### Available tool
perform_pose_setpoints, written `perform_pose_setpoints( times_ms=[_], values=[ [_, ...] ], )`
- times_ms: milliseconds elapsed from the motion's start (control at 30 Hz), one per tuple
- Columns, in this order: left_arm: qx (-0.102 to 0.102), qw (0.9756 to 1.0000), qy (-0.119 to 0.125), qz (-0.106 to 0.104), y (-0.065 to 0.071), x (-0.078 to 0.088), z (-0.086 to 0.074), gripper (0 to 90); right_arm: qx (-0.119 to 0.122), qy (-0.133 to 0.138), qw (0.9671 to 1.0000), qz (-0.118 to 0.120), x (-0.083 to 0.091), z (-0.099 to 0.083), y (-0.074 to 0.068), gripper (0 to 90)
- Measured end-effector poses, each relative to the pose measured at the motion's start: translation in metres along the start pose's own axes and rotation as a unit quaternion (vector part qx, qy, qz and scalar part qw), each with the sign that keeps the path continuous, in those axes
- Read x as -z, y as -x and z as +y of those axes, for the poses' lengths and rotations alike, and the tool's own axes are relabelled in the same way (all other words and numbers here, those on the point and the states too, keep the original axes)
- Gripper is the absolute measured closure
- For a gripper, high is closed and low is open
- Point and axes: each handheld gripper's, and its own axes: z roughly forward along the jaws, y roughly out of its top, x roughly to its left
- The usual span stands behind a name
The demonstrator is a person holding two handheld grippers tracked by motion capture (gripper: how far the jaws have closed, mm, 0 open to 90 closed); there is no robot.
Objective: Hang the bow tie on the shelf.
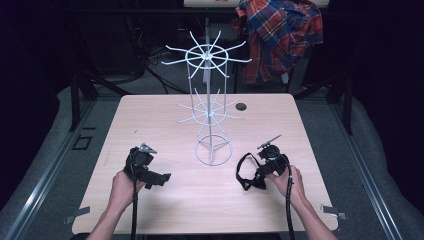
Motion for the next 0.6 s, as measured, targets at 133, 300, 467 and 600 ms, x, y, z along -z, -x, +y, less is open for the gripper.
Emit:
perform_pose_setpoints(
  times_ms=[133, 300, 467, 600],
  values=[
    [-0.003, 1.0000, -0.001, 0.000, 0.0001, -0.0001, 0.0001, 0.0, -0.003, 0.000, 1.0000, -0.004, -0.0013, 0.0000, 0.0002, 63.0],
    [-0.004, 1.0000, -0.001, 0.000, 0.0003, -0.0002, 0.0002, 0.0, -0.002, 0.000, 1.0000, -0.007, -0.0021, -0.0005, 0.0011, 63.8],
    [-0.003, 1.0000, -0.001, 0.001, -0.0003, -0.0005, 0.0001, 0.0, -0.001, -0.004, 1.0000, -0.009, -0.0044, -0.0015, 0.0024, 75.3],
    [-0.005, 1.0000, -0.001, 0.000, 0.0014, -0.0008, 0.0008, 0.0, 0.002, 0.004, 1.0000, -0.008, -0.0021, -0.0022, 0.0039, 81.6]
  ],
)
